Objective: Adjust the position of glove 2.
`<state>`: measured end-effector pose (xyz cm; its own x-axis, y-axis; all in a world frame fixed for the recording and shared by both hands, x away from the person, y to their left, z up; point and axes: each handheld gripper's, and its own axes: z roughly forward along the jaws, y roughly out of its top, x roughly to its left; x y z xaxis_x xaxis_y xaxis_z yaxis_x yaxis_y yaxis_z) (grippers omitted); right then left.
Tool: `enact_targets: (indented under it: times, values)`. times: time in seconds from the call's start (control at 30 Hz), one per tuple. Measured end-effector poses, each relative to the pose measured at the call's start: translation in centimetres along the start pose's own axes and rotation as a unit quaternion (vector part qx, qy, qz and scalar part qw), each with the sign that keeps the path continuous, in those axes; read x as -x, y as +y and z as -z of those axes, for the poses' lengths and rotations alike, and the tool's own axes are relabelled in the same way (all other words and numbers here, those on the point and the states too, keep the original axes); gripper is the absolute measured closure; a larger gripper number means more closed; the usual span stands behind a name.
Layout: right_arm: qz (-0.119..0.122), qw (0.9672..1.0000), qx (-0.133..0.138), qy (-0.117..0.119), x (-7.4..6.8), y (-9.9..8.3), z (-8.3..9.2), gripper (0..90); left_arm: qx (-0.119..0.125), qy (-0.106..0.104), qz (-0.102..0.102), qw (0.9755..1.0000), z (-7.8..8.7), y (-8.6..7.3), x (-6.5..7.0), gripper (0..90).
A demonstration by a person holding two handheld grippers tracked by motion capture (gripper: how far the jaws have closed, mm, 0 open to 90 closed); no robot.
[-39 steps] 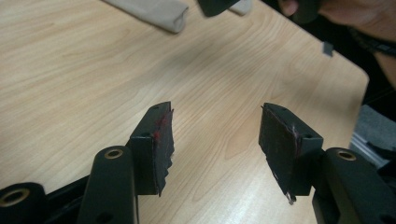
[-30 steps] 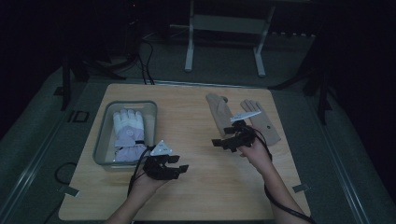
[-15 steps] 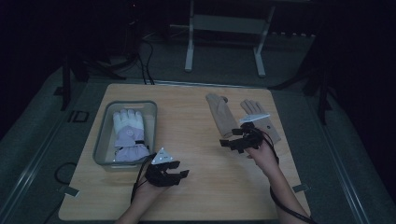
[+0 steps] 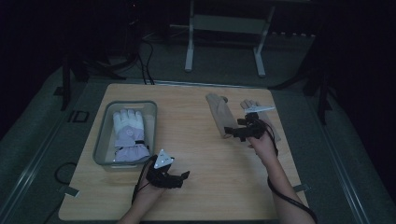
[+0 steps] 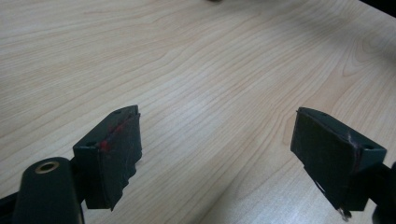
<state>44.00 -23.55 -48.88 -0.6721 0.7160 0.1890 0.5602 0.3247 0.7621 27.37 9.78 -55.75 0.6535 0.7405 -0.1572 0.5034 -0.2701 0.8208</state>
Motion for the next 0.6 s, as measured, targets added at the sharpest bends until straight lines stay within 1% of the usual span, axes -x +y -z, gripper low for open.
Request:
enact_targets:
  times: [0.03, 0.1, 0.13, 0.17, 0.2, 0.23, 0.27, 0.3, 0.33, 0.37, 0.4, 0.43, 0.47, 0.5, 0.53, 0.57, 0.6]
  values:
    - [0.000, 1.0000, 0.000, 0.000, 0.0, 0.0, 0.0, 14.6, 0.000, 0.000, -0.001, 1.0000, -0.1, -0.1, 0.0, 15.8]
    - [-0.001, 0.9999, 0.006, -0.012, 0.5, 0.2, -0.4, 14.6, -0.001, 0.003, -0.009, 1.0000, -0.2, -0.3, 0.1, 13.9]
    - [-0.001, 0.9999, 0.007, -0.015, 0.8, 0.4, -0.6, 14.6, 0.002, 0.003, -0.011, 0.9999, -0.2, -0.4, 0.2, 13.1]
    - [-0.002, 0.9994, 0.010, -0.032, 1.4, 0.7, -1.2, 14.6, 0.004, 0.002, -0.012, 0.9999, -0.3, -0.4, 0.3, 5.2]
    - [-0.002, 0.9994, 0.010, -0.032, 1.4, 0.7, -1.2, 14.6, 0.004, 0.002, -0.012, 0.9999, -0.3, -0.4, 0.3, 5.2]
    - [-0.001, 0.9993, 0.009, -0.037, 1.5, 0.8, -1.5, 14.4, 0.004, 0.001, -0.012, 0.9999, -0.3, -0.4, 0.4, 2.2]
    - [0.005, 0.9991, 0.006, -0.042, 1.7, 0.9, -1.8, 13.2, 0.008, 0.005, -0.013, 0.9999, -0.2, -0.4, 0.5, 2.3]
    - [0.013, 0.9985, 0.001, -0.053, 1.9, 1.0, -2.2, 13.0, 0.013, 0.012, -0.015, 0.9997, -0.2, -0.5, 0.6, 2.3]
    - [0.017, 0.9974, 0.002, -0.070, 1.9, 1.1, -2.6, 12.2, 0.018, 0.015, -0.019, 0.9995, -0.1, -0.5, 0.6, 2.3]
    - [0.019, 0.9969, 0.004, -0.076, 2.0, 1.2, -2.9, 10.5, 0.027, 0.022, -0.025, 0.9991, 0.0, -0.6, 0.7, 2.3]
    - [0.022, 0.9958, 0.005, -0.089, 2.3, 1.4, -3.7, 10.5, 0.031, 0.030, -0.029, 0.9987, 0.1, -0.7, 0.8, 2.2]
    - [0.022, 0.9958, 0.005, -0.089, 2.3, 1.4, -3.7, 10.5, 0.037, 0.037, -0.033, 0.9981, 0.2, -0.7, 1.0, 2.2]
    - [0.020, 0.9952, 0.006, -0.096, 2.4, 1.6, -4.1, 10.4, 0.042, 0.042, -0.031, 0.9978, 0.3, -0.8, 1.1, 2.2]
    - [0.016, 0.9958, 0.000, -0.090, 2.7, 1.7, -4.5, 10.5, 0.044, 0.043, -0.026, 0.9978, 0.4, -0.8, 1.2, 2.2]
    - [0.010, 0.9947, -0.007, -0.102, 3.1, 1.9, -5.3, 12.0, 0.042, 0.040, -0.025, 0.9980, 0.5, -0.8, 1.2, 2.2]
    - [0.010, 0.9947, -0.007, -0.102, 3.1, 1.9, -5.3, 12.0, 0.041, 0.039, -0.025, 0.9981, 0.5, -0.8, 1.2, 2.2]
    - [0.004, 0.9952, -0.013, -0.097, 3.4, 2.1, -5.7, 18.5, 0.041, 0.042, -0.026, 0.9980, 0.4, -0.8, 1.2, 2.2]
